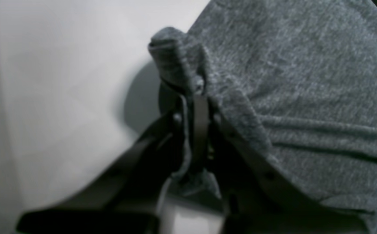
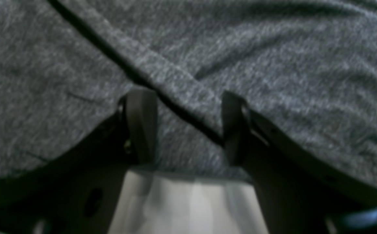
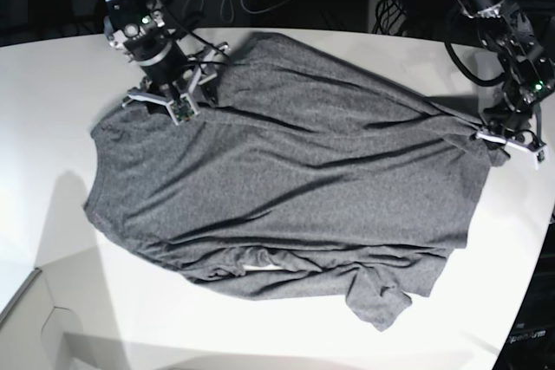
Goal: Layout the t-shirt on the table in an organized manner, then fold the t-shirt properly
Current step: 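Lower the held corner with the right gripper onto the table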
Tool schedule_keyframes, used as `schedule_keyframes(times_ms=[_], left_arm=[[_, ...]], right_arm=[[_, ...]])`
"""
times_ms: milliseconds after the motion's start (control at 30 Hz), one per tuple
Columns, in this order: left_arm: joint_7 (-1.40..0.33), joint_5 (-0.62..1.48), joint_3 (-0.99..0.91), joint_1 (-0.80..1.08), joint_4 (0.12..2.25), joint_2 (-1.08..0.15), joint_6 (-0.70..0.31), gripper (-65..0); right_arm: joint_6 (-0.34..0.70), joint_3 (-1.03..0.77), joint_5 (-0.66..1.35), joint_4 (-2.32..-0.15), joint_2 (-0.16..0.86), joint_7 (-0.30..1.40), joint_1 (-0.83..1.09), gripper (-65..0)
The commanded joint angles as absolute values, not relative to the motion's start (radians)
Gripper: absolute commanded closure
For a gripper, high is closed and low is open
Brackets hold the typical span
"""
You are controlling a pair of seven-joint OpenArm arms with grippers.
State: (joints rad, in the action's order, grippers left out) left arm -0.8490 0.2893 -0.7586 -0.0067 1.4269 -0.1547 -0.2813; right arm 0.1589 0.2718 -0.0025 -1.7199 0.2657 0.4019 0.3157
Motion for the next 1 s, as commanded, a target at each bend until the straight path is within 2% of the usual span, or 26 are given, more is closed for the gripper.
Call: schedule_keyframes(times_ms=[0, 433, 567, 700, 967], left_arm=[[-0.826, 0.3, -0.762, -0.021, 1.445, -0.171, -0.283, -0.1], [-0.825, 0.3, -0.762, -0.022, 1.443, -0.171, -0.283, -0.1], [-0.825, 0.3, -0.762, -0.022, 1.443, -0.17, -0.283, -0.1], [-0.825, 0.3, -0.762, -0.022, 1.445, -0.17, -0.283, -0.1], [-0.825, 0.3, -0.762, -0.022, 1.445, -0.17, -0.283, -0.1]], right_arm=[[0.156, 0.271, -0.001, -1.728, 0.269, 0.378, 0.295, -32.6], [0.156, 0.271, -0.001, -1.664, 0.269, 0.377, 0.259, -31.3], [0.156, 0.271, -0.001, -1.664, 0.269, 0.377, 0.259, -20.6], [0.156, 0.271, -0.001, -1.664, 0.269, 0.377, 0.257, -0.6], [0.156, 0.263, -0.001, -1.673, 0.272, 0.377, 0.242, 0.0]])
